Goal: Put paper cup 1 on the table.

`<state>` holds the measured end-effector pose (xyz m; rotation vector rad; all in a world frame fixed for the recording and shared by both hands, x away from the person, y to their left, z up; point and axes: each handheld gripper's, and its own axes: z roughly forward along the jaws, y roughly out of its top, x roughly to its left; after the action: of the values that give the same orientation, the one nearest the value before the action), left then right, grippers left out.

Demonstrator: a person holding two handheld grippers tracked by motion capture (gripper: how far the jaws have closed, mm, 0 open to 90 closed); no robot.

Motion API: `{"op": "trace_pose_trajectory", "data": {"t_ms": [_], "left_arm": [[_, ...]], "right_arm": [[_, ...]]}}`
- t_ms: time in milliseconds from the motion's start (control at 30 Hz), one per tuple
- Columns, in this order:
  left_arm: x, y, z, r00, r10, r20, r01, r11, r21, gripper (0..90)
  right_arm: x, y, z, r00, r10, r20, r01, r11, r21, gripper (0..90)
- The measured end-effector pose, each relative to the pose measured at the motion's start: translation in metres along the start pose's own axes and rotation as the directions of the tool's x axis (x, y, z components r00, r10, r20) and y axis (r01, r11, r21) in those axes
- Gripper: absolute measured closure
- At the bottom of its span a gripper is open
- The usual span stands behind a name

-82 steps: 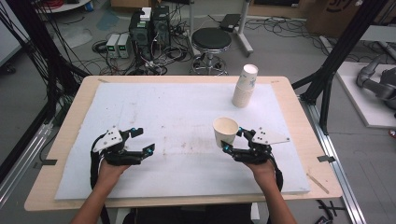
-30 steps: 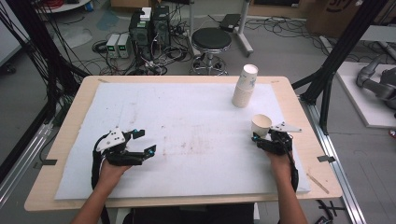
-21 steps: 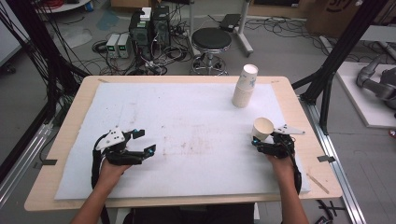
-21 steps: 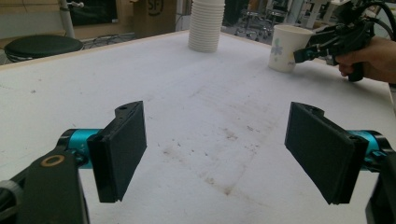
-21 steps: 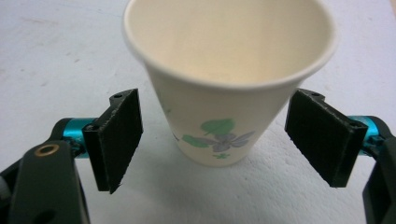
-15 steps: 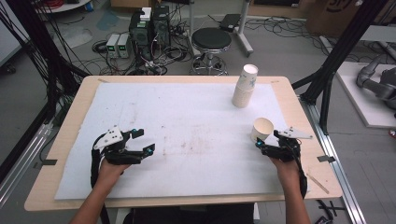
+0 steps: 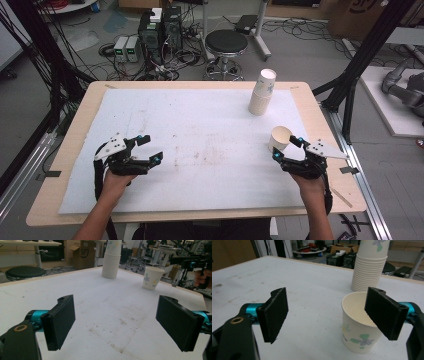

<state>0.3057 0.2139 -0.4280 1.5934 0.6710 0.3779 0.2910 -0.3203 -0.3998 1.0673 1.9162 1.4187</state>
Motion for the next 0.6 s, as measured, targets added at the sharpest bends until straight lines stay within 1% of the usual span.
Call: {"op": "trace_pose_trajectory", "data": {"t_ms": [67, 100, 200, 300, 400, 467, 500, 533, 600], "left_arm": [[-0.0006, 0.0000, -0.0002, 0.9999, 0.000, 0.010, 0.000, 1.0000, 0.007, 16.0], [-0.0010, -0.0002, 0.0000, 0.9998, -0.001, 0.022, 0.001, 0.9999, 0.012, 16.0], [-0.0022, -0.0009, 0.0006, 0.9996, 0.002, 0.027, -0.002, 0.9998, 0.021, 16.3], [-0.0022, -0.0006, -0.0004, 0.9998, 0.002, 0.020, -0.002, 0.9999, 0.014, 16.3], [-0.0018, -0.0005, -0.0009, 0.9998, 0.002, 0.018, -0.002, 0.9999, 0.011, 16.3], [-0.0017, -0.0004, -0.0010, 0.9999, 0.001, 0.016, -0.001, 1.0000, 0.005, 16.3], [-0.0014, -0.0003, -0.0011, 0.9999, 0.003, 0.010, -0.003, 1.0000, 0.003, 16.3], [-0.0011, -0.0003, -0.0010, 1.0000, 0.004, 0.008, -0.004, 1.0000, 0.001, 16.3], [0.0001, -0.0005, -0.0008, 1.0000, 0.000, 0.006, 0.000, 1.0000, -0.002, 16.3]], "right_arm": [[0.0013, 0.0011, -0.0002, 1.0000, -0.004, -0.005, 0.004, 1.000, 0.002, 19.6], [0.0010, 0.0013, -0.0001, 1.0000, -0.002, -0.008, 0.002, 1.000, 0.006, 19.6], [-0.0011, -0.0001, -0.0002, 0.9998, -0.003, -0.020, 0.003, 1.000, 0.003, 19.6], [-0.0009, 0.0000, -0.0007, 0.9996, -0.009, -0.026, 0.009, 1.000, 0.001, 19.6], [-0.0002, 0.0001, -0.0002, 0.9988, -0.021, -0.045, 0.021, 1.000, -0.001, 19.7], [0.0017, 0.0006, -0.0018, 0.9985, -0.035, -0.042, 0.035, 0.999, -0.005, 19.7], [0.0017, 0.0006, -0.0018, 0.9985, -0.035, -0.042, 0.035, 0.999, -0.005, 19.7], [0.0020, 0.0015, -0.0033, 0.9986, -0.040, -0.036, 0.039, 0.999, -0.019, 19.6], [0.0018, 0.0019, -0.0038, 0.9985, -0.041, -0.035, 0.041, 0.999, -0.023, 19.7]]}}
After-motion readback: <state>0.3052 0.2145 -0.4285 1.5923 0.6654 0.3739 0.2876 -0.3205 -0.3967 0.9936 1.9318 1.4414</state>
